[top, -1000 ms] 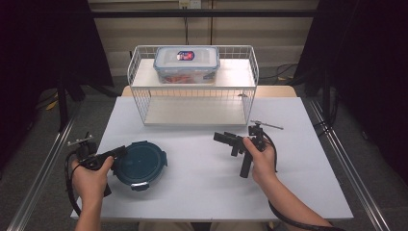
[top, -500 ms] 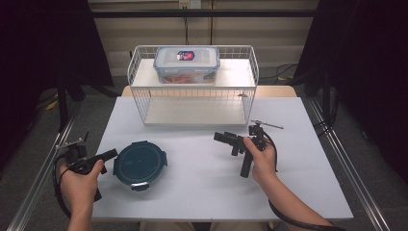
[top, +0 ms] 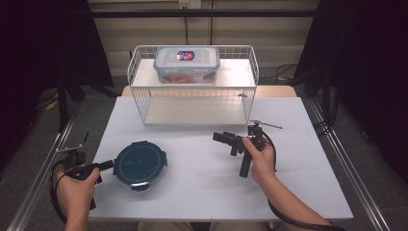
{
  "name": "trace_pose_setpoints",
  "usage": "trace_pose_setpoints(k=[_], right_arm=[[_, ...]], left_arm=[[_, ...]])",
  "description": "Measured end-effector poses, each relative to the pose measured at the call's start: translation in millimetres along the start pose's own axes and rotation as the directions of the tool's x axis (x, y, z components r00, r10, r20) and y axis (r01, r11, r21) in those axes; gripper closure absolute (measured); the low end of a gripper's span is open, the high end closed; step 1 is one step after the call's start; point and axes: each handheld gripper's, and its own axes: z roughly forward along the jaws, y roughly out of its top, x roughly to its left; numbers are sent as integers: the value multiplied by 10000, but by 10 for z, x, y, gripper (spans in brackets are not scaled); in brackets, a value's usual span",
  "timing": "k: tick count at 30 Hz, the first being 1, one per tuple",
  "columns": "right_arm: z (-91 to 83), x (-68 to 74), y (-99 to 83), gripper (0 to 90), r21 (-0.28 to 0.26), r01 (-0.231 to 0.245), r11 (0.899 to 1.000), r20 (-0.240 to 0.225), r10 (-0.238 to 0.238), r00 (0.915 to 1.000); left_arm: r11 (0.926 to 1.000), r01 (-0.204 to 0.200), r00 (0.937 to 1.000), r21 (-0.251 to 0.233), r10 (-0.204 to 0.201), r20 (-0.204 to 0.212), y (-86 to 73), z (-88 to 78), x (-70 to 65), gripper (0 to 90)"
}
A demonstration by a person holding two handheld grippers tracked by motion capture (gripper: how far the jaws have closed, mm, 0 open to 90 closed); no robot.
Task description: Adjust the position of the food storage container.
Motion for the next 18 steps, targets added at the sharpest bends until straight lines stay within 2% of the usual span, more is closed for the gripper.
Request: trace_pose_setpoints(k=[1,4,7,8,11,13,14,16,18], right_arm=[[1,1,0,181,7,3,10000,-3,-3,10000],[-1,0,2,181,-8,19,10000,-7,-19,10000],[-7,-3,5,181,-7,60,10000,31,-60,10000],[-4,-1,5,181,-23,49,10000,78,-49,10000],[-5,4,3,181,-20,69,10000,28,-69,10000],[0,11,2,181,-16,79,10000,71,-79,9999],[4,13,0,181,8,71,10000,53,-71,10000],[11,16,-5,181,16,77,10000,3,-77,10000],[20,25,-12,181,37,35,10000,-20,-35,10000]], left_arm=[[9999,115,9998,57,-116,172,-7,5,13,900],[9992,180,9997,346,-185,129,-18,23,15,900],[9990,249,9997,376,-248,-16,-23,24,0,900],[9991,280,9995,316,-286,168,-27,26,6,900],[9981,396,9991,466,-402,141,-34,25,-1,900],[9980,412,9987,479,-426,296,-41,42,-32,900],[9974,304,9994,648,-315,164,-38,46,-47,900],[9976,370,9979,592,-400,508,-59,102,-108,900],[9967,287,9985,765,-321,440,-67,136,-171,900]])
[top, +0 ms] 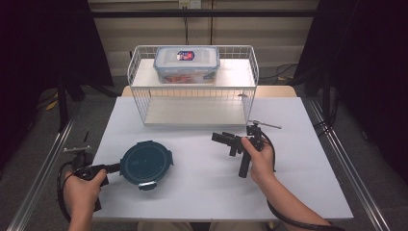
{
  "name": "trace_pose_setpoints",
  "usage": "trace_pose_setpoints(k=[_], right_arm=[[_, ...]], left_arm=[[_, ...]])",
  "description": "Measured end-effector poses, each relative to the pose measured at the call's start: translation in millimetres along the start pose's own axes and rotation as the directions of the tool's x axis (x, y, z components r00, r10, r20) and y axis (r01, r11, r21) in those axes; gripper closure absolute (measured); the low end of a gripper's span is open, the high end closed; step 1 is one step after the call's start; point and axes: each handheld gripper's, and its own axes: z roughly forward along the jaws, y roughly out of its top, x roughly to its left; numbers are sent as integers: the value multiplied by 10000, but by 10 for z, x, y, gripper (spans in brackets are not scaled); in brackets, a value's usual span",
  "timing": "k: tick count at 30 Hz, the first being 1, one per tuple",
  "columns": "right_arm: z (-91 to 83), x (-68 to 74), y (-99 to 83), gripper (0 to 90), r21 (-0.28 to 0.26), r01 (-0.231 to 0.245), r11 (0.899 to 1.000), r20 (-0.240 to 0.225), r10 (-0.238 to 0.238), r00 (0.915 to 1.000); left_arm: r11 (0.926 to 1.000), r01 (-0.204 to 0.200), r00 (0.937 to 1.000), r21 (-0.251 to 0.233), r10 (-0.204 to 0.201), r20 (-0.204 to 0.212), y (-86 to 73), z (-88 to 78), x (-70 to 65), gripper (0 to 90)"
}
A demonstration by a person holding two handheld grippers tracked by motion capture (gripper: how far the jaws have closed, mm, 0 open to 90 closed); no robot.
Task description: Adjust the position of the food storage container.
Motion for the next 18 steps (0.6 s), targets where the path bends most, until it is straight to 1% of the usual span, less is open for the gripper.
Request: trace_pose_setpoints(k=[1,2,3,5,8,10,12,13,17,18], right_arm=[[-2,2,-1,181,34,9,10000,12,-9,10000],[-2,2,-1,181,34,9,10000,12,-9,10000],[-3,4,-3,181,34,22,10000,6,-22,10000],[-5,4,-5,181,8,-7,10000,15,7,10000],[-15,-7,-9,181,24,40,10000,63,-40,10000],[-22,-12,-12,181,16,-2,10000,77,2,10000],[-31,-15,-15,181,-4,-8,10000,126,8,9999],[-36,-17,-18,181,15,-2,10000,124,2,9999],[-56,-27,-29,181,14,-67,10000,195,67,9998],[-56,-30,-33,181,-4,-71,10000,269,71,9996]], left_arm=[[9999,-132,9999,58,131,101,-4,21,-23,900],[9999,-132,9999,58,131,101,-4,21,-23,900],[9998,-166,9997,68,164,175,-20,74,-90,900],[9997,-219,9995,117,216,241,-32,126,-154,900],[9993,-360,9980,33,358,515,-44,188,-208,900],[9992,-383,9982,142,376,458,-41,215,-245,900],[9987,-481,9973,182,470,561,-38,241,-266,900],[9989,-440,9973,144,431,589,-39,257,-284,900],[9984,-566,9965,43,562,623,-34,323,-342,900],[9982,-576,9965,150,566,619,-29,329,-355,900]])
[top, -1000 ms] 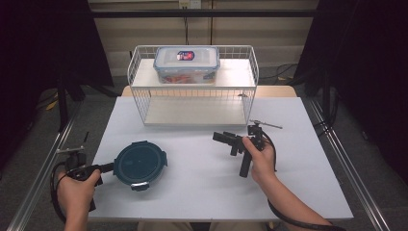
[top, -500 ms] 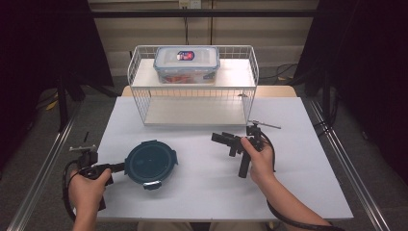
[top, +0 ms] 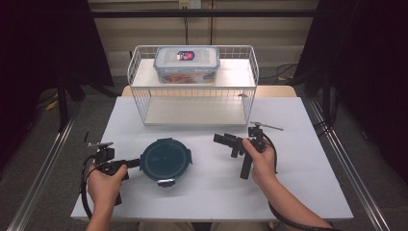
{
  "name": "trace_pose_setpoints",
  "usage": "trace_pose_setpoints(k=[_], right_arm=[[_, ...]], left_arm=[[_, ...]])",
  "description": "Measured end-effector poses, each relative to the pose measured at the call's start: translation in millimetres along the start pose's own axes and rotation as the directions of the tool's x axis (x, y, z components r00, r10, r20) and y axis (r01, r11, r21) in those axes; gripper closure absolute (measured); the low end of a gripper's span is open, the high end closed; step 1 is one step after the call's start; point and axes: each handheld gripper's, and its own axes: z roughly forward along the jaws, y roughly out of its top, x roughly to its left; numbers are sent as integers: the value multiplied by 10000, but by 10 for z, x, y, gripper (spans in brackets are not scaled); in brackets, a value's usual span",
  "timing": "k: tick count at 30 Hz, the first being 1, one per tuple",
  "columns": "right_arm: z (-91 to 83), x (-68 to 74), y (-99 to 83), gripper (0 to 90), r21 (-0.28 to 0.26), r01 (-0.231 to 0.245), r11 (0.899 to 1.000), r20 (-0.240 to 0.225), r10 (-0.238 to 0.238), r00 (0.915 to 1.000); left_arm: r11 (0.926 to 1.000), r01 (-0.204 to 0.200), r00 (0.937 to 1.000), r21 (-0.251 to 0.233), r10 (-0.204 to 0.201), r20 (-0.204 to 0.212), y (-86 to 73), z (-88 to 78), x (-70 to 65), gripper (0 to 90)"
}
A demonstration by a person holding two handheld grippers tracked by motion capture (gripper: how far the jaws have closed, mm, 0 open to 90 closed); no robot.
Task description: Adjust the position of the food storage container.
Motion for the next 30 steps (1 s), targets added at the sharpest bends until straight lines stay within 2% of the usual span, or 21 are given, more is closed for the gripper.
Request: trace_pose_setpoints(k=[2,12,15,19,26,30], right_arm=[[-8,-6,-6,181,-15,26,10000,-13,-26,10000],[-39,-30,-38,182,15,-34,10000,147,33,9999],[-62,-36,-52,182,0,-61,10000,221,61,9997],[-91,-50,-67,182,-35,-95,9999,265,96,9996],[-141,-84,-93,182,-104,-158,9998,550,163,9984],[-156,-92,-107,182,-103,-194,9998,548,199,9983]], left_arm=[[9999,-27,10000,-101,28,83,0,26,-15,900],[9998,-166,9993,59,164,326,24,153,-123,900],[9998,-200,9986,-39,201,492,31,221,-164,900],[9997,-222,9975,100,215,680,47,283,-207,900],[9996,-281,9961,48,276,837,69,374,-266,900],[9994,-354,9956,52,348,870,75,413,-298,900]])
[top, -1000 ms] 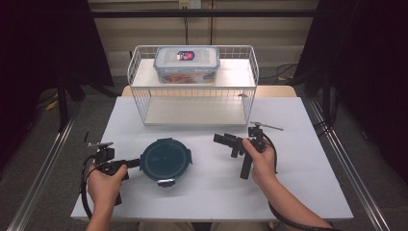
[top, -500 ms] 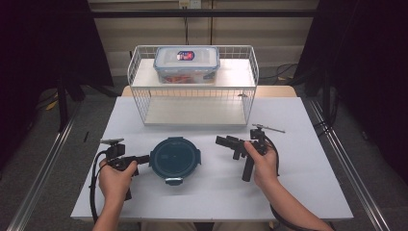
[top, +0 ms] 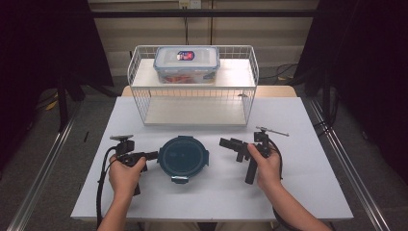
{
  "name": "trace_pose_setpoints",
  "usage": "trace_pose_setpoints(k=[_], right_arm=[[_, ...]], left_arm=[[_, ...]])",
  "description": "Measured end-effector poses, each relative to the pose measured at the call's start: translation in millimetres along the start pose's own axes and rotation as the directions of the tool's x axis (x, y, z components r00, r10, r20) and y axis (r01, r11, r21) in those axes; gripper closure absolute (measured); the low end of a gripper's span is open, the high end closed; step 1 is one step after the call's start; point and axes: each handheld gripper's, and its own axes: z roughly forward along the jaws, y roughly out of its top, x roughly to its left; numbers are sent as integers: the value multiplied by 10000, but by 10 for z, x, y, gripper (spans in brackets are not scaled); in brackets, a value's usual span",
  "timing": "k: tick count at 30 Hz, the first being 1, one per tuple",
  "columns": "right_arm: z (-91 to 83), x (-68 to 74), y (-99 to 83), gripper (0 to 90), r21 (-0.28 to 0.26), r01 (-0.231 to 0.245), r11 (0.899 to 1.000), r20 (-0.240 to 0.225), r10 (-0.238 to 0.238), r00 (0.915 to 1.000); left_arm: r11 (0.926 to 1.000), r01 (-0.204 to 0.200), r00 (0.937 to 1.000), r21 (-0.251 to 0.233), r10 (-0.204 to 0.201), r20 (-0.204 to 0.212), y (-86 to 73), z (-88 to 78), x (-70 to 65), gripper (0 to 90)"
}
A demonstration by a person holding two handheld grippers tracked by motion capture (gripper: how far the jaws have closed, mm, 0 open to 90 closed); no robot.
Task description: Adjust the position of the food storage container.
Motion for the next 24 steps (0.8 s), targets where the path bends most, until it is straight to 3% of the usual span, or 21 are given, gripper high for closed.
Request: trace_pose_setpoints(k=[12,15,19,24], right_arm=[[-9,-27,-51,182,156,-210,9997,74,209,9998],[-11,-52,-75,205,5,-388,9992,240,388,9990],[-20,-66,-89,202,73,-497,9987,341,494,9982],[-9,-77,-137,199,292,-640,9975,217,634,9978]], left_arm=[[9997,74,9988,228,-85,478,-12,101,-69,900],[9984,-33,9971,557,-10,759,-44,140,-124,900],[9986,-20,9943,527,-36,1070,-77,181,-150,900],[9983,46,9930,582,-114,1173,-75,177,-140,900]])
